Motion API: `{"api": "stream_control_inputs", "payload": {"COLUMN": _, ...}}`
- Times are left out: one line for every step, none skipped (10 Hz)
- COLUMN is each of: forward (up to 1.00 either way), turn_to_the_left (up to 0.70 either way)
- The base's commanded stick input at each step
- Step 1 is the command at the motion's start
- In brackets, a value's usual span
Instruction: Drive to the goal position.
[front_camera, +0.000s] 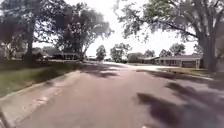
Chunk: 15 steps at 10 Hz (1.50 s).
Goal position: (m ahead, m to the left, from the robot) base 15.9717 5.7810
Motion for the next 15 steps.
{"api": "stream_control_inputs", "payload": {"forward": 1.00, "turn_to_the_left": 0.00}}
{"api": "stream_control_inputs", "payload": {"forward": 1.00, "turn_to_the_left": 0.00}}
{"api": "stream_control_inputs", "payload": {"forward": 1.00, "turn_to_the_left": 0.00}}
{"api": "stream_control_inputs", "payload": {"forward": 1.00, "turn_to_the_left": 0.00}}
{"api": "stream_control_inputs", "payload": {"forward": 1.00, "turn_to_the_left": 0.00}}
{"api": "stream_control_inputs", "payload": {"forward": 1.00, "turn_to_the_left": 0.00}}
{"api": "stream_control_inputs", "payload": {"forward": 1.00, "turn_to_the_left": 0.00}}
{"api": "stream_control_inputs", "payload": {"forward": 1.00, "turn_to_the_left": 0.00}}
{"api": "stream_control_inputs", "payload": {"forward": 1.00, "turn_to_the_left": 0.00}}
{"api": "stream_control_inputs", "payload": {"forward": 1.00, "turn_to_the_left": 0.03}}
{"api": "stream_control_inputs", "payload": {"forward": 1.00, "turn_to_the_left": 0.39}}
{"api": "stream_control_inputs", "payload": {"forward": 1.00, "turn_to_the_left": 0.40}}
{"api": "stream_control_inputs", "payload": {"forward": 1.00, "turn_to_the_left": 0.38}}
{"api": "stream_control_inputs", "payload": {"forward": 1.00, "turn_to_the_left": 0.15}}
{"api": "stream_control_inputs", "payload": {"forward": 1.00, "turn_to_the_left": 0.04}}
